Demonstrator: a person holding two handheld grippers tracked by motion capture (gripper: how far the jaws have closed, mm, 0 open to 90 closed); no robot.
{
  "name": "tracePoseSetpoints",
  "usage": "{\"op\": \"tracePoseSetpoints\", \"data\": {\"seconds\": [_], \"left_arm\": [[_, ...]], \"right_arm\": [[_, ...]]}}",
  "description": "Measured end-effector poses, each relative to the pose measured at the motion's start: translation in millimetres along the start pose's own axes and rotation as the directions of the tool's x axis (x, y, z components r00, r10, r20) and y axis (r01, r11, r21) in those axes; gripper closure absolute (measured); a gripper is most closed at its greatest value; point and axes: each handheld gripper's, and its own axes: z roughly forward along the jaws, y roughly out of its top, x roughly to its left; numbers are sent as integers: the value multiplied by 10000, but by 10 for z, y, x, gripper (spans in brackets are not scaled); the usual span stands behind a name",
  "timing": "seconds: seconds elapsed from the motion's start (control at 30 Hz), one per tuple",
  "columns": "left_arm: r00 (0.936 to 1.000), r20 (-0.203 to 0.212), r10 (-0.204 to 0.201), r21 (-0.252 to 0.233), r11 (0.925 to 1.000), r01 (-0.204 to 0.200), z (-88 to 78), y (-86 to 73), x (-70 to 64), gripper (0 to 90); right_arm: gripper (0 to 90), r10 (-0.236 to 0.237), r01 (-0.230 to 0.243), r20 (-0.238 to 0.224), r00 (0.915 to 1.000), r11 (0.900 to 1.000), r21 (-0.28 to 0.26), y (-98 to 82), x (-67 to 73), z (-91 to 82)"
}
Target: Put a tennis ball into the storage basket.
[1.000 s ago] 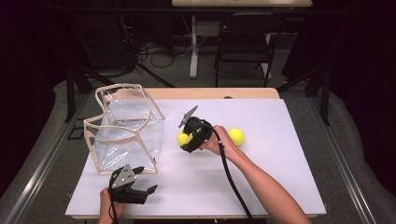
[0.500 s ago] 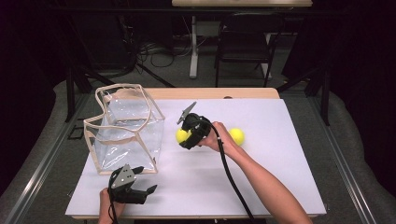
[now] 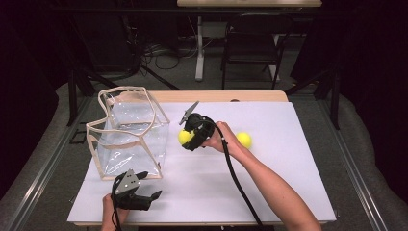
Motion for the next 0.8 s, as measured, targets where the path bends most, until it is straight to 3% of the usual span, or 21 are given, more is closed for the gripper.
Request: {"op": "tracePoseSetpoints", "data": {"seconds": [0.8], "left_arm": [[10000, -15, 13, 5, 10000, -13, -8, 4, -4, 162]], "right_arm": [[270, -332, 331, 93, 9994, 9994, 67, 181, -49, -114]]}}
